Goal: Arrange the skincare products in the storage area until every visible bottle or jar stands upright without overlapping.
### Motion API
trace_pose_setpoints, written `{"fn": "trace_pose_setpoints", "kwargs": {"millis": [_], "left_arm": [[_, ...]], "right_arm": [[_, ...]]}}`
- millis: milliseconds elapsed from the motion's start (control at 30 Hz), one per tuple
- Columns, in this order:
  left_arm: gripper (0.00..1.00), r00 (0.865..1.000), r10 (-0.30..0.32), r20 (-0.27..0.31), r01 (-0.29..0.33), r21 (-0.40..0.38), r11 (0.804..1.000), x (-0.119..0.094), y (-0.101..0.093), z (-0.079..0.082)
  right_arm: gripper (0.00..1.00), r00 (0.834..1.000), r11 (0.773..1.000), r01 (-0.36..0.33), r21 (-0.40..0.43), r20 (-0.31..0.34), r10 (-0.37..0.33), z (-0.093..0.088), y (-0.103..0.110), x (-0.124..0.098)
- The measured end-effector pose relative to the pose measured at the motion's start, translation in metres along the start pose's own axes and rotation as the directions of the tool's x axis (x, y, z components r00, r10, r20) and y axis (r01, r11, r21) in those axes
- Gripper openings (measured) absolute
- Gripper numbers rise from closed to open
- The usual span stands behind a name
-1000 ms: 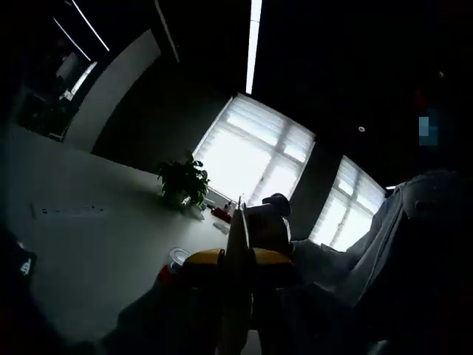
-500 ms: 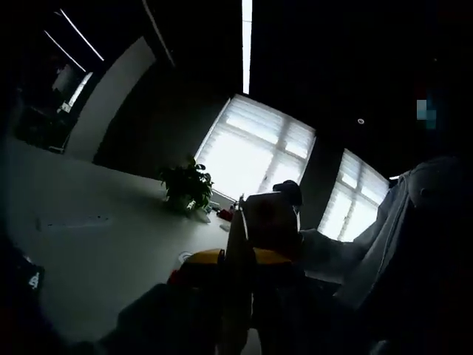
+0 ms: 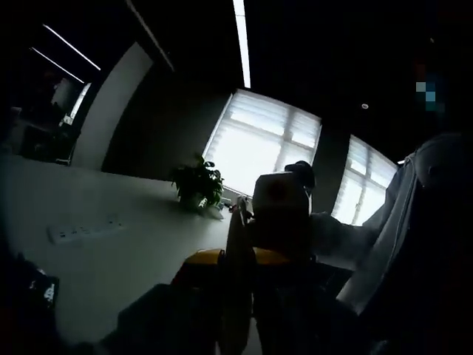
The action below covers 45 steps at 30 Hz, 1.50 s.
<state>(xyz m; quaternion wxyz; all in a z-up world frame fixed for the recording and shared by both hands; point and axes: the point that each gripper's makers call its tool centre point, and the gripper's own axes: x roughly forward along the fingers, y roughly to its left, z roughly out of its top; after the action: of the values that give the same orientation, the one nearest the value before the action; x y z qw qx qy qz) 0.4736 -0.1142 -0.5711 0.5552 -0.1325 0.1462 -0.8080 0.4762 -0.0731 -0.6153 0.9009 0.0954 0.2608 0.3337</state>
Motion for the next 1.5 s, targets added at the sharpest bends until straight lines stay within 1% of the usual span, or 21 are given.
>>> {"fn": "trace_pose_setpoints", "kwargs": {"millis": [133,167,200,233,433,533,633,700,767,800,867,1000,1133,1267,1367,1500], "left_arm": [[0.08,1.000,0.017,-0.001,-0.017,0.027,0.999,0.003,0.006,0.000],[0.08,1.000,0.021,0.002,-0.021,0.036,0.999,0.003,0.007,0.001],[0.08,1.000,0.023,0.006,-0.023,0.049,0.999,0.004,0.008,0.001],[0.09,1.000,0.020,0.008,-0.020,0.064,0.998,0.004,0.009,0.002],[0.09,1.000,0.010,0.016,-0.011,0.108,0.994,0.005,0.016,-0.001],[0.10,1.000,0.005,0.008,-0.006,0.142,0.990,0.006,0.021,-0.003],[0.10,1.000,0.005,0.002,-0.006,0.180,0.984,0.005,0.024,-0.005],[0.10,1.000,0.004,-0.001,-0.003,0.191,0.982,0.005,0.025,-0.006],[0.10,1.000,0.006,-0.004,-0.005,0.215,0.977,0.004,0.028,-0.007],[0.10,1.000,0.001,0.000,-0.001,0.232,0.973,0.004,0.028,-0.006],[0.10,1.000,0.000,-0.006,0.001,0.254,0.967,0.004,0.030,-0.008],[0.10,1.000,-0.008,-0.002,0.008,0.292,0.957,0.005,0.031,-0.007],[0.10,1.000,-0.016,0.022,0.009,0.285,0.958,0.005,0.038,-0.006],[0.10,0.999,-0.026,0.031,0.016,0.296,0.955,0.004,0.039,-0.006],[0.10,0.999,-0.030,0.027,0.019,0.327,0.945,0.003,0.038,-0.004],[0.09,0.999,-0.027,0.038,0.013,0.335,0.942,0.002,0.038,0.001]], "right_arm": [[0.22,1.000,0.999,0.018,-0.030,-0.018,-0.019,0.001,-0.007,0.001],[0.20,0.999,0.999,0.025,-0.034,-0.019,-0.026,0.002,-0.009,0.002],[0.17,0.996,0.994,0.088,-0.069,-0.016,-0.090,0.003,-0.022,0.000],[0.17,0.999,0.997,0.050,-0.063,-0.018,-0.051,0.003,-0.015,0.001],[0.15,0.995,0.992,0.090,-0.091,-0.026,-0.093,0.002,-0.025,0.006],[0.15,0.990,0.983,0.125,-0.135,-0.041,-0.132,0.000,-0.032,0.008],[0.15,0.987,0.977,0.142,-0.158,-0.049,-0.152,0.000,-0.036,0.012],[0.15,0.985,0.972,0.153,-0.181,-0.058,-0.165,-0.001,-0.038,0.015],[0.15,0.981,0.964,0.167,-0.207,-0.067,-0.184,-0.002,-0.041,0.017],[0.15,0.977,0.955,0.181,-0.235,-0.070,-0.202,-0.002,-0.043,0.018],[0.15,0.973,0.947,0.193,-0.258,-0.078,-0.219,-0.002,-0.045,0.020],[0.15,0.971,0.945,0.198,-0.260,-0.081,-0.226,-0.002,-0.048,0.019],[0.15,0.965,0.938,0.219,-0.270,-0.083,-0.249,-0.001,-0.053,0.020],[0.15,0.960,0.929,0.227,-0.292,-0.091,-0.263,-0.001,-0.055,0.021],[0.15,0.960,0.930,0.226,-0.290,-0.094,-0.263,0.000,-0.055,0.022],[0.16,0.963,0.934,0.218,-0.283,-0.091,-0.252,0.005,-0.054,0.022]]}}
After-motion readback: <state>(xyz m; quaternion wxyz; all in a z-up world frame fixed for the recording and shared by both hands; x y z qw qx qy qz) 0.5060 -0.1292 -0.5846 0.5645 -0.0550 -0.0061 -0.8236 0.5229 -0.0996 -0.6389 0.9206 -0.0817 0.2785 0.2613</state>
